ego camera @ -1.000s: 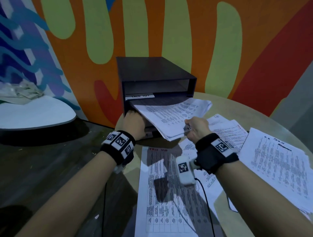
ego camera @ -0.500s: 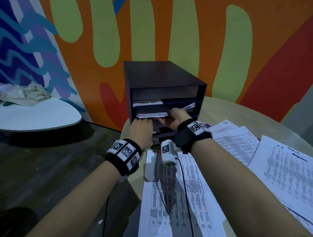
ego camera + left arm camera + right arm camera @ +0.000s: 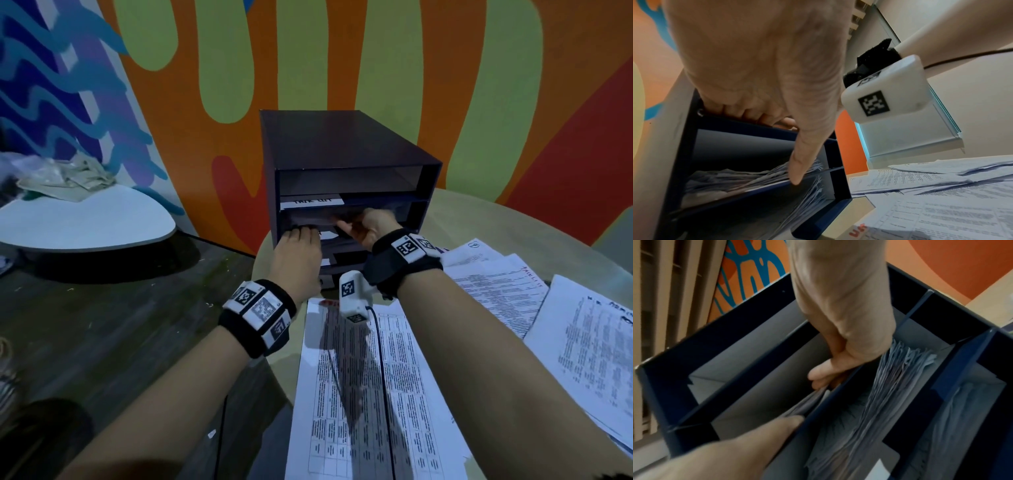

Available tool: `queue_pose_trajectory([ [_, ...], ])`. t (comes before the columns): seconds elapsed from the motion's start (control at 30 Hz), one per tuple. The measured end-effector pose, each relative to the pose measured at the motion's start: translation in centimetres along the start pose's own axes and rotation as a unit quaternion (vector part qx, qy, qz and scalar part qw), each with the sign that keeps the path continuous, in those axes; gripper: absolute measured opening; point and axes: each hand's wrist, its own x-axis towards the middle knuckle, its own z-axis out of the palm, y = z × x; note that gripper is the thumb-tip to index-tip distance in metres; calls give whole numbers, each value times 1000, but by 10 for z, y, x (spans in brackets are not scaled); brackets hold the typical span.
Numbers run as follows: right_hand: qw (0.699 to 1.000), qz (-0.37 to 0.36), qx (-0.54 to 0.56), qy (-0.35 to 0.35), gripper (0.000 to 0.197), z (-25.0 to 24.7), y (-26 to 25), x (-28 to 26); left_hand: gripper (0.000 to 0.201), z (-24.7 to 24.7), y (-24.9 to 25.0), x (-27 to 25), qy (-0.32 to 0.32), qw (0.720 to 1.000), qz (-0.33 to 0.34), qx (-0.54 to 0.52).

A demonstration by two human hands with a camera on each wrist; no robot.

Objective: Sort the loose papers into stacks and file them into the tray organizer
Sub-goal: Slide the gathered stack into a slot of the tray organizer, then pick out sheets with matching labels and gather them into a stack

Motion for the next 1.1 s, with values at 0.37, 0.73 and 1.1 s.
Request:
queue_pose_trajectory([
  [0.37,973,-33,-227,-36,14,-64,-30,-75,32,-16,13,-13,63,981,1,-183],
  [0.73,586,-2,-791,178,76,-228,-49,-75,109,25,43,-16,-304,935,39,-179],
  [1.1,551,70,-825,100,61,-267,-35,-107,17,11,58,7,-240,933,59,-260],
])
